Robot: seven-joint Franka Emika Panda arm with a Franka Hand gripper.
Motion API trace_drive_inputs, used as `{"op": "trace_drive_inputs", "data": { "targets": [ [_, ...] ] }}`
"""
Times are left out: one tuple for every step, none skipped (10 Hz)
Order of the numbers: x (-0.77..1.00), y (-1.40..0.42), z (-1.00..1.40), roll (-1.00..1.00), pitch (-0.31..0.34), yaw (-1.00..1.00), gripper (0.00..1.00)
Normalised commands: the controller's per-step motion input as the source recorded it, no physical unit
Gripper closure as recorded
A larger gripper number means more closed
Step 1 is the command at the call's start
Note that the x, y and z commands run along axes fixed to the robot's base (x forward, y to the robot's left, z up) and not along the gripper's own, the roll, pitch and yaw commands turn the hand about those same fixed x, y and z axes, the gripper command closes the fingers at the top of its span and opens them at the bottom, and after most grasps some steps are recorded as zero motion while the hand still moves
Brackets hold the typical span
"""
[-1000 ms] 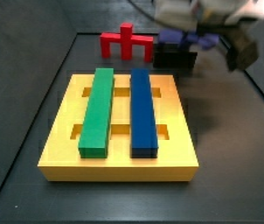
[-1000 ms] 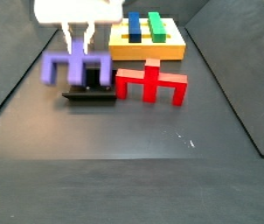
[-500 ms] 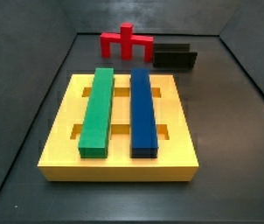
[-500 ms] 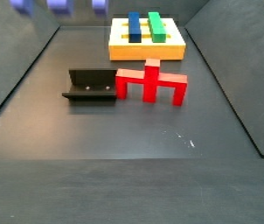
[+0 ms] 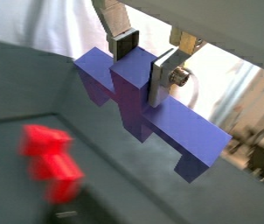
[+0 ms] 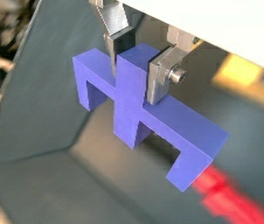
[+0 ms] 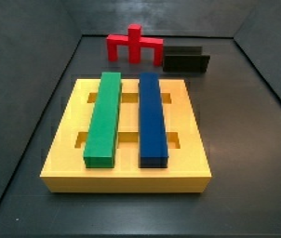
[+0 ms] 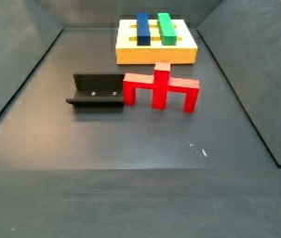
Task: Pick up the purple object. Move up. Place the purple object on the fixture. Regrasp the purple object. Move to above the board. Insert the purple object.
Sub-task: Move to above the board, then insert the purple object.
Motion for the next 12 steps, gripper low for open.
{"op": "trace_drive_inputs", "data": {
  "targets": [
    [-1.29,-1.40,0.30,-1.00,0.104,0.09,1.00],
    [-1.33,-1.40,0.28,-1.00,0.091,0.10,1.00],
    [-1.32,-1.40,0.29,-1.00,0.079,0.10,1.00],
    [-1.34,-1.40,0.28,-1.00,0.068,0.11,1.00],
    [-0.41,-0.38,0.07,-1.00,0.042,0.11,1.00],
    [-0.22,-0.17,0.02,-1.00,0.041,0.11,1.00],
    [-0.06,-0.04,0.02,-1.00,0.049,0.09,1.00],
    [-0.06,-0.05,0.02,-0.90,0.021,0.08,1.00],
    [-0.09,0.01,0.00,-0.51,-0.046,0.04,1.00],
    [-0.09,0.02,0.00,-0.27,-0.070,0.01,1.00],
    [0.02,0.00,0.00,0.00,0.000,0.00,1.00],
    [0.06,-0.08,-0.25,-0.19,0.000,-0.11,1.00]
  ]
}}
